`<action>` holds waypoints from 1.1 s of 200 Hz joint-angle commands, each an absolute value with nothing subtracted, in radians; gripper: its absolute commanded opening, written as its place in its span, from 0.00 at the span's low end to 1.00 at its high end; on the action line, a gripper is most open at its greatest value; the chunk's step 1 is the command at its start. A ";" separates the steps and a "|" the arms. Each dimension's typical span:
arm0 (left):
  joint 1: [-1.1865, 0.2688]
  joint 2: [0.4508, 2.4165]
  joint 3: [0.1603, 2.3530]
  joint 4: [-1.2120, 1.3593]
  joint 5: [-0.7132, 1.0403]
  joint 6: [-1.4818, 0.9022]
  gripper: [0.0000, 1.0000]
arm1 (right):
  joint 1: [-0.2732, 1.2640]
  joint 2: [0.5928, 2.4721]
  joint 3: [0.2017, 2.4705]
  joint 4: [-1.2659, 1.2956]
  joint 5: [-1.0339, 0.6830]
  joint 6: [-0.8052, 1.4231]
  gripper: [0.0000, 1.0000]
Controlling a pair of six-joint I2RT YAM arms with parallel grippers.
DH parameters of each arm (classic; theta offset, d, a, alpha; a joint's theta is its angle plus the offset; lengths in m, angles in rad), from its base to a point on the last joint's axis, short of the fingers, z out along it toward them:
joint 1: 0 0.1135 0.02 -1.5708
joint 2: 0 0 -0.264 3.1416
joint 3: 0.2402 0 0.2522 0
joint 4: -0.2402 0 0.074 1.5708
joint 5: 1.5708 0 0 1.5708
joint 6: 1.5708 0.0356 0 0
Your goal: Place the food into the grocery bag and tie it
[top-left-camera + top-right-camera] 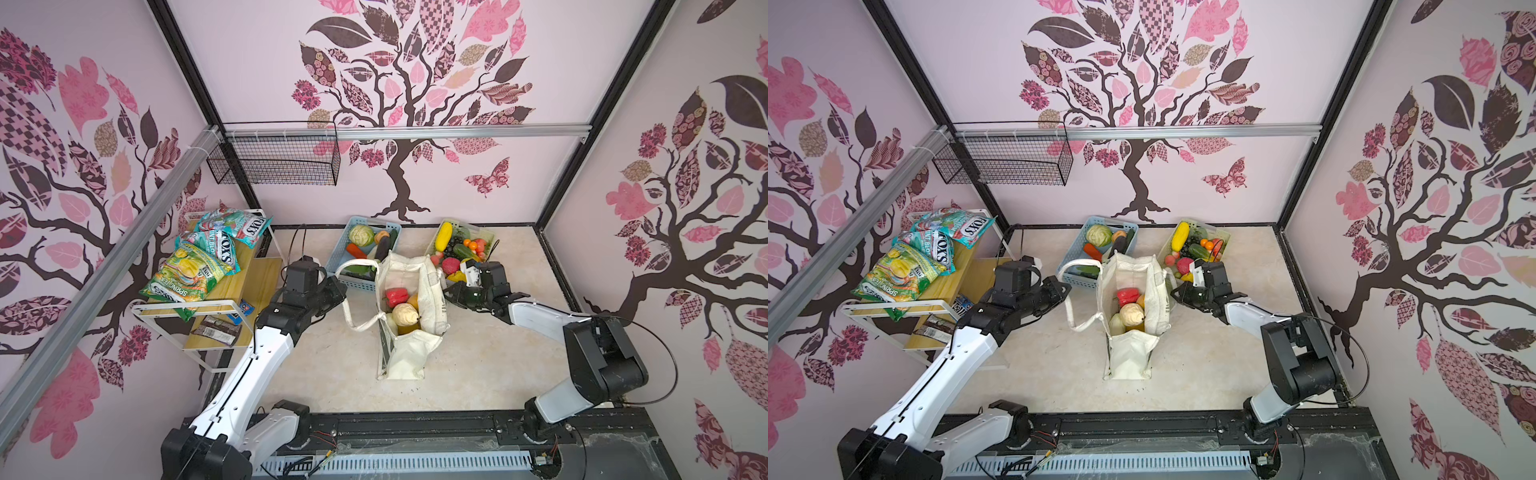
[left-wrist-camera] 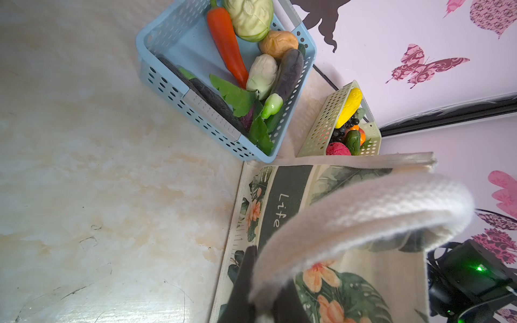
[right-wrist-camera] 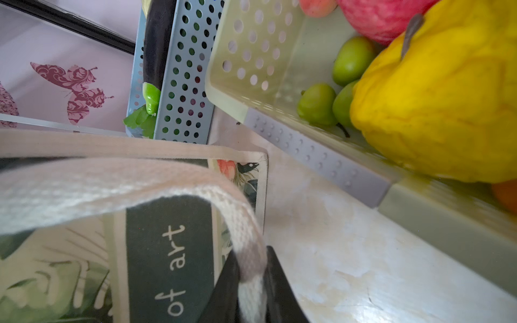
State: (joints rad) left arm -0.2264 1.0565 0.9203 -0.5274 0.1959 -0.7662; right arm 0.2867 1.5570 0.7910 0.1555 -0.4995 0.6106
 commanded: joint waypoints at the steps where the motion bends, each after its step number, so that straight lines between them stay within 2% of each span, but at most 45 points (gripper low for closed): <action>1: -0.182 1.021 0.978 -0.518 0.265 -0.771 0.07 | 0.290 1.476 0.801 0.097 -0.454 0.589 0.16; 73: -0.159 0.996 1.137 -0.567 0.332 -0.729 0.09 | 0.288 1.232 0.953 -0.113 -0.231 0.512 0.15; 124: -0.163 1.039 1.250 -0.530 0.431 -0.757 0.10 | 0.316 1.122 1.107 -0.179 -0.231 0.455 0.15; 175: -0.239 1.136 1.390 -0.567 0.401 -0.756 0.09 | 0.507 1.108 1.262 -0.174 -0.225 0.358 0.16; 196: -0.281 1.198 1.466 -0.614 0.369 -0.735 0.07 | 0.516 1.120 1.296 -0.188 -0.219 0.368 0.15; 220: -0.313 1.255 1.511 -0.639 0.365 -0.739 0.06 | 0.524 1.110 1.296 -0.166 -0.288 0.359 0.15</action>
State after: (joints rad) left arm -0.2901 1.2175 1.4277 -0.6304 0.3851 -0.7509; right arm 0.5205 1.1358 1.2556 -0.2039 -0.2390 0.3786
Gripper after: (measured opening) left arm 0.091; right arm 0.155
